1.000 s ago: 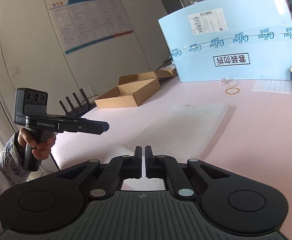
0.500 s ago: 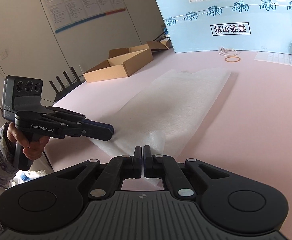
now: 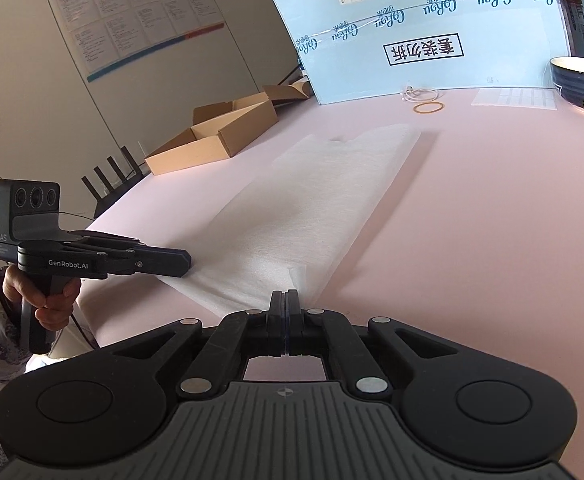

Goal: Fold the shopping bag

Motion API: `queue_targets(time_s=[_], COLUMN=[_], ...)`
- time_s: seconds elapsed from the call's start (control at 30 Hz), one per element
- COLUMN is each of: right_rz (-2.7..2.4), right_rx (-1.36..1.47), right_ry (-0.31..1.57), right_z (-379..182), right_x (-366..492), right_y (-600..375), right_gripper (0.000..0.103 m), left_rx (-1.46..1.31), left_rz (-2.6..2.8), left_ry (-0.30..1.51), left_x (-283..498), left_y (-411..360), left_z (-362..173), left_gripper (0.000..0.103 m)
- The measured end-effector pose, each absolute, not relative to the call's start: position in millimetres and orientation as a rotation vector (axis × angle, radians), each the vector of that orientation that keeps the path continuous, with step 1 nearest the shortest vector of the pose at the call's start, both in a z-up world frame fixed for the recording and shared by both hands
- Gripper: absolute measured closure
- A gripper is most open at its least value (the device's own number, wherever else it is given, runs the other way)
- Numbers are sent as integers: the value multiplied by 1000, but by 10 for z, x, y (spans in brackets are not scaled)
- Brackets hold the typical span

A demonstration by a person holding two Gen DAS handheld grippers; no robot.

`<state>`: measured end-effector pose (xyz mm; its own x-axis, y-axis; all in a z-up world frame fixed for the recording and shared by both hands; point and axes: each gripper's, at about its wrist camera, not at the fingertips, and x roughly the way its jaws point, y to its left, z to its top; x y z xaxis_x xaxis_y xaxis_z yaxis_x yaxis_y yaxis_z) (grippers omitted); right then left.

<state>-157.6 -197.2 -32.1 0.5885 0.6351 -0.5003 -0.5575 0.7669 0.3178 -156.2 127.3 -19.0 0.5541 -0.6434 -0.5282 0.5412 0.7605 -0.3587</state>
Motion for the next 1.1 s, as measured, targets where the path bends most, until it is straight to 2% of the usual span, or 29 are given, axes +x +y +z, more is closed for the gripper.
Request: queue_targets(time_s=[0.17,0.3,0.7,0.77,0.87,0.97,1.03,1.1], right_rz=[680,671,676,674,675,676,679,686], right_rx=[117,84,-39,-74,-200,-451,-643,-840], right_ry=[633,614,521,494,406,310,269,227], right_z=[-307,-307,-309,-278,-180,-92,-107,-184], right_x=[-1594,-1638,-1774,-1825,-1966,-2178,-2302,-2417], right_y=[-1935,-1904,-1836,-1810,-1761,-1642,-1542,-1453], right_gripper=[103,103,103,98,97,95,82,78], left_rx=[-156,-121,-183,-189,-198,-215,-223,-230], left_rz=[-745,-770,-673,-683,-702,-721,-729,-735], left_ry=[537,576,618,627,654,694,718,742], left_x=[-1790,-1797,-1649,-1625,-1575,-1495,-1460,-1426], left_y=[1095,903,1089,1102,1127,1154,1164,1173], left_z=[26,-96,-307,-307,-295,-278,-266,-254], left_gripper=[96,95,96,96,96,96,96,96])
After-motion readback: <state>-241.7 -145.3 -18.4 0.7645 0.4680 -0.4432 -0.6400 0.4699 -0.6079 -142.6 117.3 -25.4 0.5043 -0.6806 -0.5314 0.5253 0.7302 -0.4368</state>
